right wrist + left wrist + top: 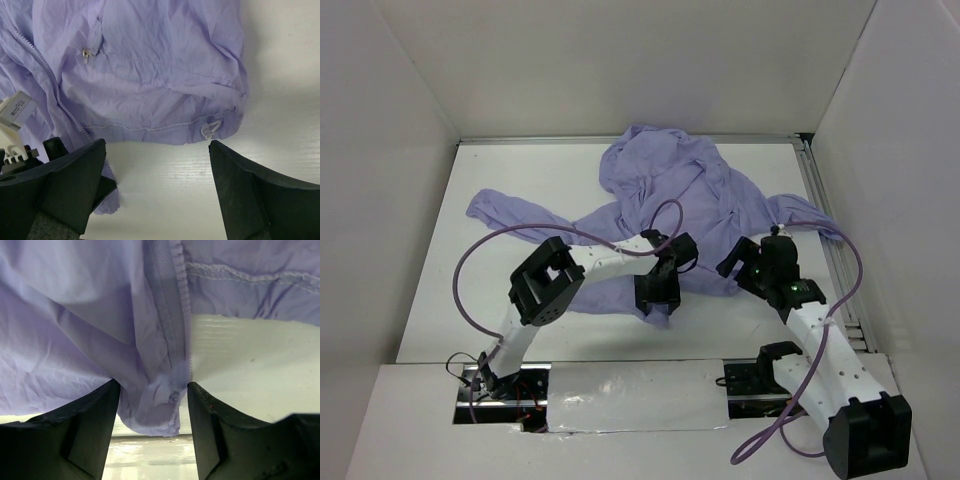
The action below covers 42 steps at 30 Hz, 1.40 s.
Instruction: Zip up the jacket
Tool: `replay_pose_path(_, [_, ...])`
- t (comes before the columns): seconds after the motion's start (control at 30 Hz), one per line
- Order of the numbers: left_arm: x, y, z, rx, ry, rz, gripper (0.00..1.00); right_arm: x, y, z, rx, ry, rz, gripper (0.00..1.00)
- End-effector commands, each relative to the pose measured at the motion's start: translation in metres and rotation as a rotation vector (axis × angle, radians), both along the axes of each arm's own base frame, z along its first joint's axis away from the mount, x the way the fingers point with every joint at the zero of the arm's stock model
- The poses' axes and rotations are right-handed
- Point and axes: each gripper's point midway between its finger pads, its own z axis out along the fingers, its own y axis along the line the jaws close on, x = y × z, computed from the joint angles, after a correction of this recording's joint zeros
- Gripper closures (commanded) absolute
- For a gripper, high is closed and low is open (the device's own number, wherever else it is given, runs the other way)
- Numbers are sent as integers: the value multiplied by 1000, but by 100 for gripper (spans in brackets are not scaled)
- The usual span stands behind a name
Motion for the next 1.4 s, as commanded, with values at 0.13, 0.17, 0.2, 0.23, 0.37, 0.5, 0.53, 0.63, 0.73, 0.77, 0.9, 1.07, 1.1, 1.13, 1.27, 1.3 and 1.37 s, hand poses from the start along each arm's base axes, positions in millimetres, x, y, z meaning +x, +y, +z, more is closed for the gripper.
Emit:
replay_pose_path(0.13, [-12,-2,-1,-102,2,-92,27,9,3,2,5,-33,30,9])
replay_pose_path(0.17, [-14,-3,-1,-113,7,-98,27,9,4,2,5,-33,37,9])
replay_pose_path(0.2, [-16,-2,-2,-115,13,-96,27,9,4,1,7,-30,40,9])
replay_pose_path(0.23, [-16,-4,-1,-129,10,-102,27,10,5,1,9,-31,45,10])
replay_pose_path(0.37, [-13,-1,-8,-108,2,-93,29,10,6,0,13,-24,47,10])
replay_pose_path(0.5, [-8,-5,-15,-78,9,-88,39,9,7,0,16,-31,55,10])
replay_pose_path(0.53, [-8,-5,-17,-69,12,-89,44,8,8,0,16,-31,58,10])
replay_pose_path(0.63, [-6,-6,-18,-77,2,-101,60,6,7,1,7,-37,65,11])
replay_pose_path(0.73, [-5,-12,-13,-122,-10,-132,83,4,7,0,-9,-39,76,11])
replay_pose_path(0.77, [-4,-13,-13,-128,-14,-132,87,4,7,0,-9,-39,76,11])
replay_pose_path(0.9, [-2,-20,2,-203,-50,-181,100,4,12,3,-23,-47,101,11])
replay_pose_path(1.07, [-1,-23,17,-353,-99,-250,100,11,27,17,-39,-93,170,12])
replay_pose_path(1.1, [-7,-18,22,-383,-95,-262,100,12,29,18,-45,-86,173,12])
replay_pose_path(1.13, [-4,-14,24,-402,-105,-257,100,14,31,21,-62,-90,172,12])
replay_pose_path(1.27, [3,-4,55,-516,-192,-272,100,34,40,41,-61,-106,136,13])
replay_pose_path(1.3, [-1,2,55,-524,-189,-275,100,38,42,33,-71,-70,136,14])
replay_pose_path(1.37, [0,7,69,-560,-227,-288,100,50,50,31,-98,-31,129,15])
